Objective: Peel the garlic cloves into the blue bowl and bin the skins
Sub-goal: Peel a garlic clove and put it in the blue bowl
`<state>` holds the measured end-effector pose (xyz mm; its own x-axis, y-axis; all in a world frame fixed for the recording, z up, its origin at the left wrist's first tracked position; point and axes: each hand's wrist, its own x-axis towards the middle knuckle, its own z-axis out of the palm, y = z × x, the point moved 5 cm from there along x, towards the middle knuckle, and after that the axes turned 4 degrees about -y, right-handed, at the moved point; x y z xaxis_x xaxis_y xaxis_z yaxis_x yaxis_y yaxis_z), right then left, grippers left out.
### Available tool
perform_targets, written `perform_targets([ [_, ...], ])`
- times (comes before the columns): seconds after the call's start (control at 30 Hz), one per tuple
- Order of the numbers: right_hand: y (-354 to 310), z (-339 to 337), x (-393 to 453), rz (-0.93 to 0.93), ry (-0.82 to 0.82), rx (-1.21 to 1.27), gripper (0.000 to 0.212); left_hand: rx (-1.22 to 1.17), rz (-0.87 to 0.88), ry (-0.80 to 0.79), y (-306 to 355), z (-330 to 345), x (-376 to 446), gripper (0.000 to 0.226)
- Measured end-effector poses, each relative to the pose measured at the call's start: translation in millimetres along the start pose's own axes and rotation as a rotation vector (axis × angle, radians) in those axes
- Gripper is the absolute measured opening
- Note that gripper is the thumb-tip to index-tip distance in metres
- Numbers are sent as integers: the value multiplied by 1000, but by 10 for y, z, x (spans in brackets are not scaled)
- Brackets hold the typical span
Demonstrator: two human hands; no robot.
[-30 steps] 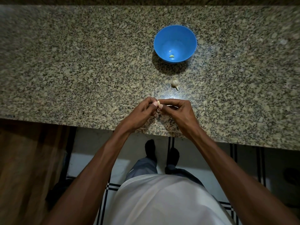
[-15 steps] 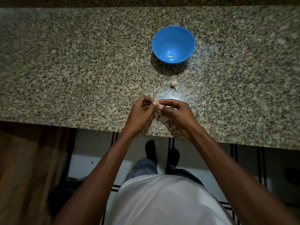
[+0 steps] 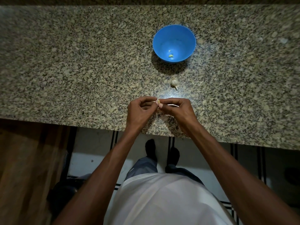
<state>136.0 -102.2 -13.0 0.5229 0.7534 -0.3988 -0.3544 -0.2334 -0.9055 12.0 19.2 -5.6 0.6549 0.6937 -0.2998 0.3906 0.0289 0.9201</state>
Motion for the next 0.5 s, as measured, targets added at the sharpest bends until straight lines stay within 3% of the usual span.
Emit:
perform_targets([
  [0.5,4,28,-15,-5,4,-21,28,60,-27,11,21,-19,35,26],
])
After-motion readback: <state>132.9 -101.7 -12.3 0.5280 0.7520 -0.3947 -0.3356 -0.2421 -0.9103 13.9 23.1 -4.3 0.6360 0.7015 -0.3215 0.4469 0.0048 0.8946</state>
